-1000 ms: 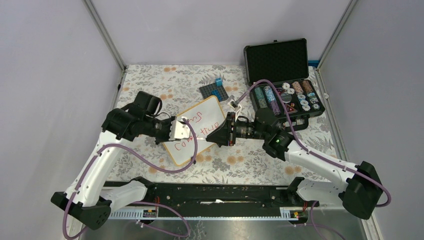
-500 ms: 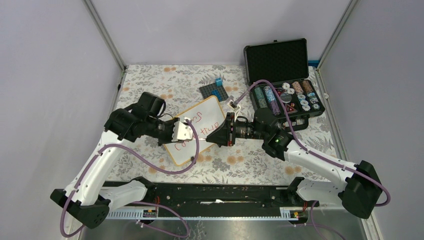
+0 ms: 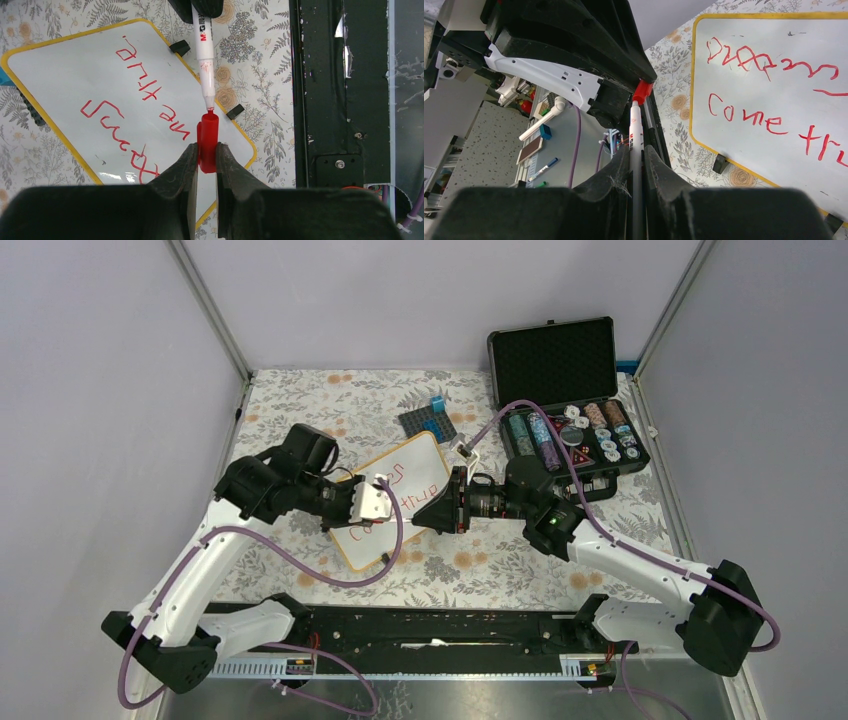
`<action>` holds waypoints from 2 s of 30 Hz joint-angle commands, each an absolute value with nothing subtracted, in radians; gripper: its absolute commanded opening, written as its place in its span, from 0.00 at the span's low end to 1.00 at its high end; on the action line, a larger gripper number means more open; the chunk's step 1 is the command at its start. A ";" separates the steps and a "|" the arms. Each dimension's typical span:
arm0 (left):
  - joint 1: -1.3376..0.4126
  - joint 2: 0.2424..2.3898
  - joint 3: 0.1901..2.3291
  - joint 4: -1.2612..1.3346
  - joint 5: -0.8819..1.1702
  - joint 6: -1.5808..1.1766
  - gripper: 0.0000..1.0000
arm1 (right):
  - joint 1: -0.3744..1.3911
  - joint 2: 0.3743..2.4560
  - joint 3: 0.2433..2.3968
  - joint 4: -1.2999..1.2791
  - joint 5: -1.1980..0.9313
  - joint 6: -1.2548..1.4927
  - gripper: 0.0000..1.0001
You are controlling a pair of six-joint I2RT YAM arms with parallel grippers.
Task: Write a sentence on the whiteboard
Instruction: Insert the whiteboard marker without the cap into the pen cap, then pass from the right arm to the left
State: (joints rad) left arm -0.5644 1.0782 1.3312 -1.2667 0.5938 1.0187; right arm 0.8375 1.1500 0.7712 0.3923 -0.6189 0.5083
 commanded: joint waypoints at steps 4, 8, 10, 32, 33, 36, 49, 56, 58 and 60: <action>-0.580 1.081 1.359 -1.225 0.591 0.997 0.00 | 0.847 1.155 0.820 0.386 -0.600 0.476 0.00; -0.596 1.090 1.365 -1.218 0.595 0.975 0.00 | 0.852 1.163 0.829 0.374 -0.584 0.468 0.00; -0.609 1.096 1.367 -1.209 0.584 0.955 0.00 | 0.855 1.164 0.831 0.375 -0.578 0.466 0.00; -0.767 1.212 1.435 -1.098 0.499 0.731 0.00 | 0.887 1.227 0.858 0.307 -0.496 0.435 0.00; -0.768 1.216 1.437 -1.089 0.506 0.720 0.00 | 0.887 1.229 0.857 0.311 -0.498 0.437 0.00; -0.767 1.227 1.448 -1.082 0.533 0.699 0.00 | 0.886 1.225 0.841 0.338 -0.504 0.448 0.00; -0.688 1.179 1.542 -1.113 0.603 0.654 0.47 | 0.880 1.168 0.781 0.398 -0.427 0.472 0.00; -0.356 1.160 1.537 -1.126 0.891 0.616 0.56 | 0.852 1.093 0.711 0.514 -0.399 0.529 0.00; -0.270 1.167 1.522 -1.140 0.956 0.610 0.57 | 0.850 1.091 0.714 0.522 -0.409 0.537 0.00; -0.221 1.183 1.520 -1.183 1.038 0.640 0.58 | 0.850 1.090 0.709 0.539 -0.423 0.548 0.00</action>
